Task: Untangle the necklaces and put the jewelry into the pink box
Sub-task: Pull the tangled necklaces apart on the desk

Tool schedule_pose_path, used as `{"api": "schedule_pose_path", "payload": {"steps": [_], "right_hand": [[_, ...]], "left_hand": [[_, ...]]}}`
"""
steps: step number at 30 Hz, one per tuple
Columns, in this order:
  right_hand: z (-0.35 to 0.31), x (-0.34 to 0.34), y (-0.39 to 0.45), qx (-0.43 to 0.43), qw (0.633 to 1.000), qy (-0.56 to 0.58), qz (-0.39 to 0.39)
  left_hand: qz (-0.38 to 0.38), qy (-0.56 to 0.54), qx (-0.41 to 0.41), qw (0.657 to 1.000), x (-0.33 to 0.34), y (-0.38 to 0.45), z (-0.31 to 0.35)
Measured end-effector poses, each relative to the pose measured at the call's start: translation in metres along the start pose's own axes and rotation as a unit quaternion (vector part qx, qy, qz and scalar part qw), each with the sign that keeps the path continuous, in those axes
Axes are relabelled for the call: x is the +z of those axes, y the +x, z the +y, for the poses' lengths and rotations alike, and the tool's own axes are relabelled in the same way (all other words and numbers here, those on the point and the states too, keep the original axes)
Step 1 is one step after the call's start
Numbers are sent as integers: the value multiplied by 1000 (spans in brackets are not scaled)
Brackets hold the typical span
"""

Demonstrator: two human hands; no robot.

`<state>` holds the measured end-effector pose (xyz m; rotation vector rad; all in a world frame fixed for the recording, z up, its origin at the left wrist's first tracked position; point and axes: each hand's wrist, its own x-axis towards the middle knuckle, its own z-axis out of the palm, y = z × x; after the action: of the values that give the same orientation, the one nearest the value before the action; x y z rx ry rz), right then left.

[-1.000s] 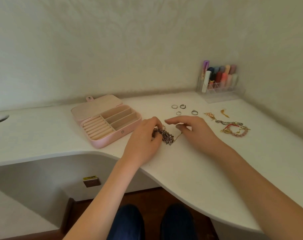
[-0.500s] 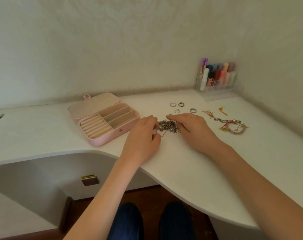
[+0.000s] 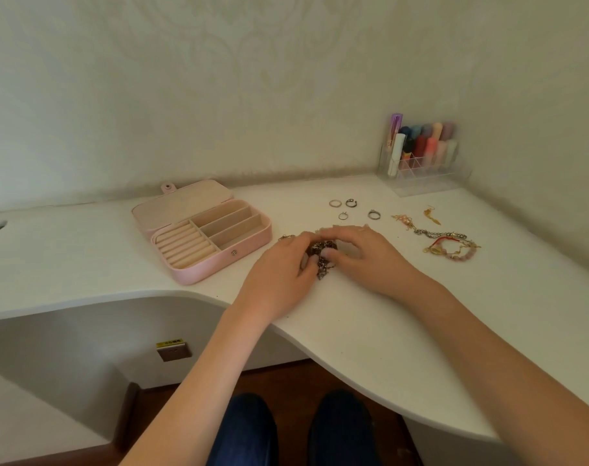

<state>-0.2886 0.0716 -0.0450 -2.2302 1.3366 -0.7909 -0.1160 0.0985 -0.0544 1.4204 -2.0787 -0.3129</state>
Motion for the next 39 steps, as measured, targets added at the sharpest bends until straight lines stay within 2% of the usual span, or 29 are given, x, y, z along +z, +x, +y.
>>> {"api": "schedule_pose_path", "payload": {"steps": [2,5,7,10,13,15,18,21,23,26,29,31,33,36,39], "right_hand": [[0,0,1,-5,1000,-7,3],[3,3,1,55,990,-127,-31],[5,2,-1,79,983,-159,-54],[5,1,-4,78,983,-150,-67],[2,-1,-3,53,993,-92,-55],[1,-2,-2,46,991,-116,-50],[1,-1,0,83,980,-176,-48],[6,0,0,101,977,-172,-71],[9,1,0,66,990,-118,-49],[7,-2,1,33,997,-63,24],[9,-4,1,42,991,-117,57],[12,-4,1,51,991,-96,79],[14,-4,2,52,990,-53,117],[13,-7,2,50,989,-38,137],[12,-6,2,28,993,-71,94]], "left_hand": [[11,10,10,1000,0,0,0],[31,19,7,999,-1,1,0],[33,24,-3,999,-2,2,1],[16,11,-24,1000,-1,2,3],[-28,33,-38,998,-2,2,4],[-46,46,-49,997,-1,3,2],[-76,80,-54,992,0,6,2],[-78,84,-52,992,-1,7,1],[-60,63,-22,996,-2,6,0],[-49,34,28,998,-3,4,1],[-2,42,-13,999,-2,2,1],[39,41,-47,997,-3,1,1],[54,39,-47,997,-1,0,0],[33,15,-25,999,-1,-1,1],[-10,-5,11,1000,-1,0,1]]}}
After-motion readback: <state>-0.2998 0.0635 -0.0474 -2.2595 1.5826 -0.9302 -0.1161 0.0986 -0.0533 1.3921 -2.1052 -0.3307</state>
